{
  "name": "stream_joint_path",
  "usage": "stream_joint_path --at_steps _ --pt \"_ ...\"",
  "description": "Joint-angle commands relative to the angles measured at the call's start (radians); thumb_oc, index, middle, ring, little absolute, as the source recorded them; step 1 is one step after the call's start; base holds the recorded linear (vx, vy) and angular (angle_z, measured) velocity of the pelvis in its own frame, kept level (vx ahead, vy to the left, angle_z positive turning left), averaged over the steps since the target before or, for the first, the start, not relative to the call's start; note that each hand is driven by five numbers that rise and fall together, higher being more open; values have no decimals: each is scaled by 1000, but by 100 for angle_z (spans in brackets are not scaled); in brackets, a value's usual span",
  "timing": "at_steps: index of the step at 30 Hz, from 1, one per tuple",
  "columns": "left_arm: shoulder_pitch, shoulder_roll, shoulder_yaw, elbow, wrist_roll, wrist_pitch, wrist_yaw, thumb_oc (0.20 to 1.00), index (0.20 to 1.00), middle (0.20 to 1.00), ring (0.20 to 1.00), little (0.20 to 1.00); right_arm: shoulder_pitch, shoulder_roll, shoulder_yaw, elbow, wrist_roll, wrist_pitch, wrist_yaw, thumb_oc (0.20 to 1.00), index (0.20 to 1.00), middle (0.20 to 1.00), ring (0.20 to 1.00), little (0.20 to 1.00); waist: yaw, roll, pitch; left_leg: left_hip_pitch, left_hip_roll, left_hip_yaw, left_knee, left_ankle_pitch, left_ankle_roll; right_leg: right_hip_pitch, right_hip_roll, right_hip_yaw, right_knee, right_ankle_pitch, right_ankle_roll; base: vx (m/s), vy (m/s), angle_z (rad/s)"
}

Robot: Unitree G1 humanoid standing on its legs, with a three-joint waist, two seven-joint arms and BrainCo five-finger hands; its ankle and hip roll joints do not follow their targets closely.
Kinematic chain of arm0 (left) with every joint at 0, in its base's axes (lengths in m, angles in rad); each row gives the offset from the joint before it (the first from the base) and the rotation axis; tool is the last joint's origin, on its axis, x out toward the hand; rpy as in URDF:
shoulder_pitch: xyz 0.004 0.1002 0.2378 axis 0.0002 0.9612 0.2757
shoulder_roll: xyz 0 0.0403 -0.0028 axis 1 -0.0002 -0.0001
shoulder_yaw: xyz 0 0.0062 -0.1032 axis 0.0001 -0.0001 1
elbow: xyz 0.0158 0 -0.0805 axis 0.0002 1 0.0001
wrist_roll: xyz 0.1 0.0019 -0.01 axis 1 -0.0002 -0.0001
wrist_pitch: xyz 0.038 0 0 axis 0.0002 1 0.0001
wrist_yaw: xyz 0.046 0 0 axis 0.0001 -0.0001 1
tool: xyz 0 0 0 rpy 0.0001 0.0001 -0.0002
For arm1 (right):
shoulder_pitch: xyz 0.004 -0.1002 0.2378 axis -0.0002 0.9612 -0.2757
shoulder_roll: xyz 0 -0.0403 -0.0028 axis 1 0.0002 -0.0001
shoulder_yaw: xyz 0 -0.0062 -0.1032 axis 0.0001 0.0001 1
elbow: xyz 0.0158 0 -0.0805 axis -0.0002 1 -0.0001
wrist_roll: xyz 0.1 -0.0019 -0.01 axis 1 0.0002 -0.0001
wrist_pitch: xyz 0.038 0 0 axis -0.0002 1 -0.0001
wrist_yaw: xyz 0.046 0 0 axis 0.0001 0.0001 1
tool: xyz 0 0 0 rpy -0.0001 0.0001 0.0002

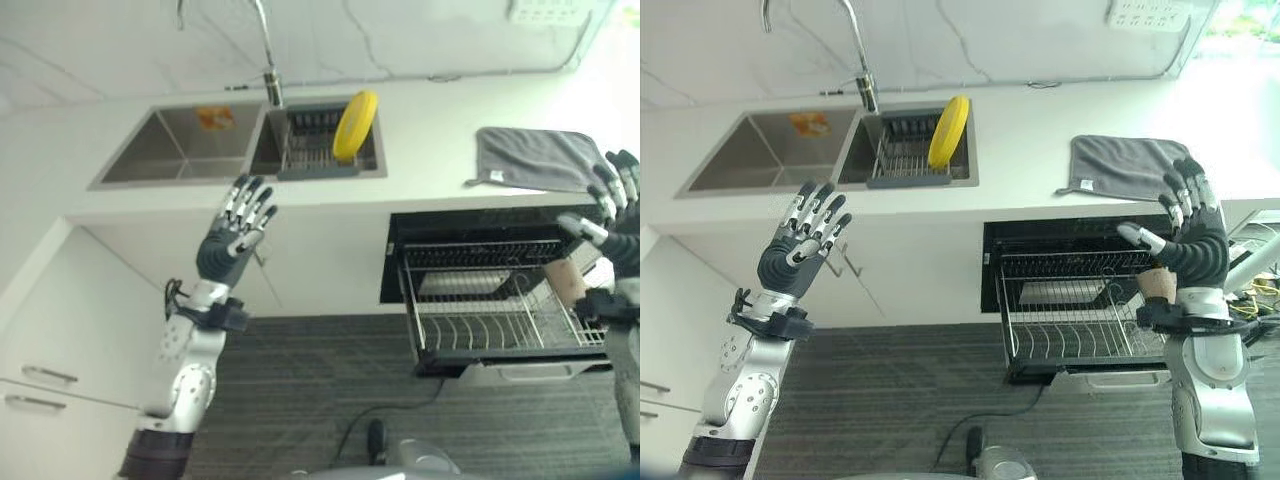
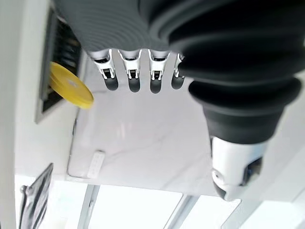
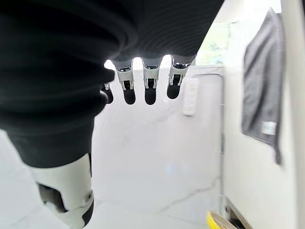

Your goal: Place the dishes in the dishwasher.

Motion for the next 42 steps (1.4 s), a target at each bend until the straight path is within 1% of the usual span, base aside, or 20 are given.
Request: stream_joint_path --at_steps 1,4,5,6,8,9,11,13,14,15,18,21,22,25,27,30,33,36,39,42 --pt "19 29 43 -55 -64 -47 -20 1000 1000 1000 1000 1000 -9 1 -28 1 11 -50 35 1000 1000 1000 1000 1000 -33 -24 -22 26 44 122 -350 126 50 43 -46 11 -27 31 129 132 188 2" --pt "37 33 49 -60 -85 -70 -25 1000 1000 1000 1000 1000 -4 -5 -15 -2 5 -71 42 1000 1000 1000 1000 1000 -11 -8 -18 21 18 83 -543 174 51 77 -55 37 -64 33 152 121 217 -18" --pt "43 39 54 -60 -91 -76 -32 1000 1000 1000 1000 1000 -2 -15 -11 -5 11 -79 39 1000 1000 1000 1000 1000 -1 -8 -15 9 19 44 -533 186 48 81 -60 51 -55 25 152 98 148 -60" --pt "134 21 57 -25 -13 -144 23 1000 1000 1000 1000 1000 39 54 98 14 100 -113 110 1000 1000 1000 1000 1000 79 -65 -3 -79 72 -20 -227 56 50 89 -136 30 26 -27 176 35 63 -51" --pt "127 17 59 -23 -10 -149 24 1000 1000 1000 1000 1000 29 70 102 22 83 -124 122 1000 1000 1000 1000 1000 64 -54 -12 -44 40 19 -279 30 69 76 -124 19 25 -20 181 -60 -36 -11" --pt "100 28 60 -16 -6 -139 29 1000 1000 1000 1000 1000 13 87 122 18 81 -141 131 1000 1000 1000 1000 1000 43 -34 -27 36 29 82 -422 45 81 66 -107 6 4 -7 183 -97 -77 14" --pt "59 33 52 5 11 -128 49 1000 1000 1000 1000 1000 2 98 144 9 73 -165 131 1000 1000 1000 1000 1000 47 -38 -32 58 1 18 -483 52 80 69 -94 18 -23 5 178 -82 -108 52" --pt "50 33 53 13 18 -118 57 1000 1000 1000 1000 1000 13 94 130 2 101 -170 139 1000 1000 1000 1000 1000 41 -37 -39 73 -9 13 -520 65 73 71 -86 13 -41 14 179 -55 -103 40" --pt "72 15 64 1 6 -103 45 1000 1000 1000 1000 1000 22 84 106 5 100 -166 186 1000 1000 1000 1000 1000 45 -37 -44 44 -10 -7 -460 82 60 74 -81 18 -43 8 157 -68 -8 35" --pt "95 6 61 -8 22 -112 44 1000 1000 1000 1000 1000 21 78 107 4 85 -152 197 1000 1000 1000 1000 1000 53 -33 -38 -5 22 -31 -399 131 29 82 -79 25 -47 5 149 -47 149 35" --pt "127 14 64 -3 -8 -126 15 1000 1000 1000 1000 1000 31 55 100 -13 74 -148 199 1000 1000 1000 1000 1000 46 -10 -36 1 139 39 -556 241 -3 113 -111 -20 -85 11 169 73 496 23" --pt "99 28 61 10 6 -145 6 1000 1000 1000 1000 1000 17 17 77 -18 84 -147 203 1000 1000 1000 1000 1000 43 1 -29 0 105 57 -642 225 -2 119 -212 -37 -82 28 246 130 912 -3" --pt "73 35 49 7 11 -127 15 1000 1000 1000 1000 1000 19 28 75 -32 83 -144 193 1000 1000 1000 1000 1000 44 0 -23 4 67 39 -632 204 19 99 -258 -31 -30 35 270 137 781 -27" --pt "48 15 23 0 12 -73 20 1000 1000 1000 1000 1000 25 79 103 -53 41 -135 169 1000 1000 1000 1000 1000 48 -5 -16 31 -20 8 -626 155 76 46 -316 -17 112 86 262 166 619 -16" --pt "52 7 7 -5 59 -62 63 1000 1000 1000 1000 1000 20 96 153 -54 11 -103 171 1000 1000 1000 1000 1000 66 2 -12 75 -50 10 -648 134 103 5 -346 -77 224 118 256 147 486 10" --pt "73 22 16 -22 132 -67 101 1000 1000 1000 1000 1000 23 97 170 -50 50 -101 182 1000 1000 1000 1000 1000 86 -1 -4 111 -61 55 -666 112 116 -15 -340 -158 278 129 260 74 253 -81" --pt "63 41 17 -17 144 -54 106 1000 1000 1000 1000 1000 41 82 152 -41 78 -108 173 1000 1000 1000 1000 1000 62 -21 2 128 -79 52 -669 98 116 -42 -260 -130 180 111 252 107 8 -40" --pt "51 46 0 -8 178 -65 110 1000 1000 1000 1000 1000 47 81 152 -37 77 -117 177 1000 1000 1000 1000 1000 50 -44 8 145 -86 64 -666 80 113 -58 -256 -137 80 151 264 95 -136 -35" --pt "33 47 -38 -3 223 -76 97 1000 1000 1000 1000 1000 40 99 170 -24 61 -133 148 1000 1000 1000 1000 1000 22 -60 19 170 -84 50 -668 52 115 -101 -267 -59 -11 236 286 181 -276 41" --pt "26 56 -42 -4 230 -70 85 1000 1000 1000 1000 1000 25 108 177 -11 51 -138 155 1000 1000 1000 1000 1000 15 -60 21 181 -63 51 -664 41 114 -115 -269 -36 -26 248 290 127 -320 -4"
